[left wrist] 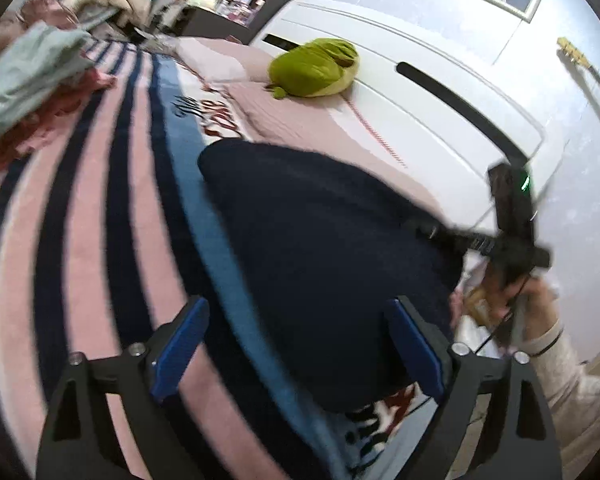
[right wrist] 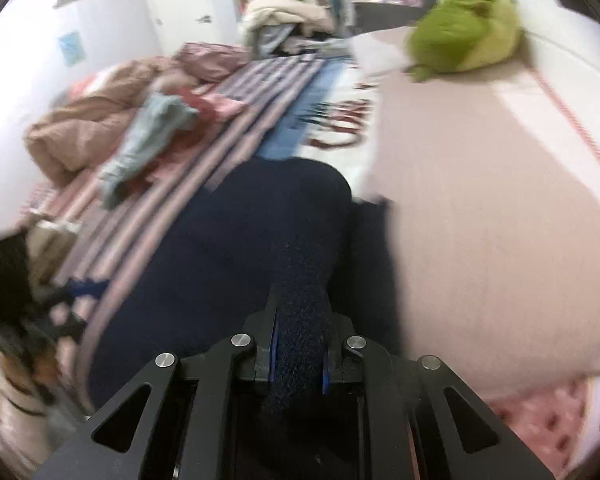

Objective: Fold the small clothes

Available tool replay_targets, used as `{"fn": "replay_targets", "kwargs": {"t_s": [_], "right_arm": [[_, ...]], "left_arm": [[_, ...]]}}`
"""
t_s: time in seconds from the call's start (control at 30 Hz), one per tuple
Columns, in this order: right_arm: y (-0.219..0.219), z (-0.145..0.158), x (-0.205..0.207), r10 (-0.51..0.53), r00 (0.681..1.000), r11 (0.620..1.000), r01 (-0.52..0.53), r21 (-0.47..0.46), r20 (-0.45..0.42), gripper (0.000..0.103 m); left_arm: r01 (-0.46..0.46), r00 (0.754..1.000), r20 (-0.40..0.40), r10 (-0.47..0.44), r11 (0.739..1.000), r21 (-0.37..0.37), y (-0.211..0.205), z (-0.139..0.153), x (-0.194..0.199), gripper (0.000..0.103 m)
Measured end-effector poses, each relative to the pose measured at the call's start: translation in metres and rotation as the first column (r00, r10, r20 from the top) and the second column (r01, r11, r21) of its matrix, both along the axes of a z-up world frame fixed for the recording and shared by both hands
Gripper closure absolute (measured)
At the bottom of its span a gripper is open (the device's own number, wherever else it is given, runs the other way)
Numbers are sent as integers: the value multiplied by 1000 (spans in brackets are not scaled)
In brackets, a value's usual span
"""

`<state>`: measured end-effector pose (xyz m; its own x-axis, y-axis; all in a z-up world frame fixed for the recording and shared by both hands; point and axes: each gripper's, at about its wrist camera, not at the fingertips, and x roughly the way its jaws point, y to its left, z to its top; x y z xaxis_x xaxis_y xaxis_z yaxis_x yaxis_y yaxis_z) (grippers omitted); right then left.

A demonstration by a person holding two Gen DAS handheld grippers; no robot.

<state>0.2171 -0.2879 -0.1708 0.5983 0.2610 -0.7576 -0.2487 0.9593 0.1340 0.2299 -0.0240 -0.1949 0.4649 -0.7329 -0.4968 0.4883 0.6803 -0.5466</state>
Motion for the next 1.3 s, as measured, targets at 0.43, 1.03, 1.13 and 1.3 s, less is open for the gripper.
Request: {"fn": "replay_targets", "kwargs": {"t_s": [0.43,1.03,1.13,1.3], "right_arm": [[-27,-33,-13,-122,991,992,121,-17,-53,47],[55,-59,-13,302,915,906,-188,381,-268,69],[61,-63,-2,313,904,910,-199,363,-290,60],[47,-85,25,356,862,904,-221,366,-360,30]], "left_arm": [[56,984,-166,-66,996,-65,-55,-19,39,37],[-18,984,-177,13,999,-27,54,2,-30,66],[-7,978,-209,4,1000,-10,59,-7,-26,52],[33,972,-230,-36,999,-14,48,-13,-8,27]]}}
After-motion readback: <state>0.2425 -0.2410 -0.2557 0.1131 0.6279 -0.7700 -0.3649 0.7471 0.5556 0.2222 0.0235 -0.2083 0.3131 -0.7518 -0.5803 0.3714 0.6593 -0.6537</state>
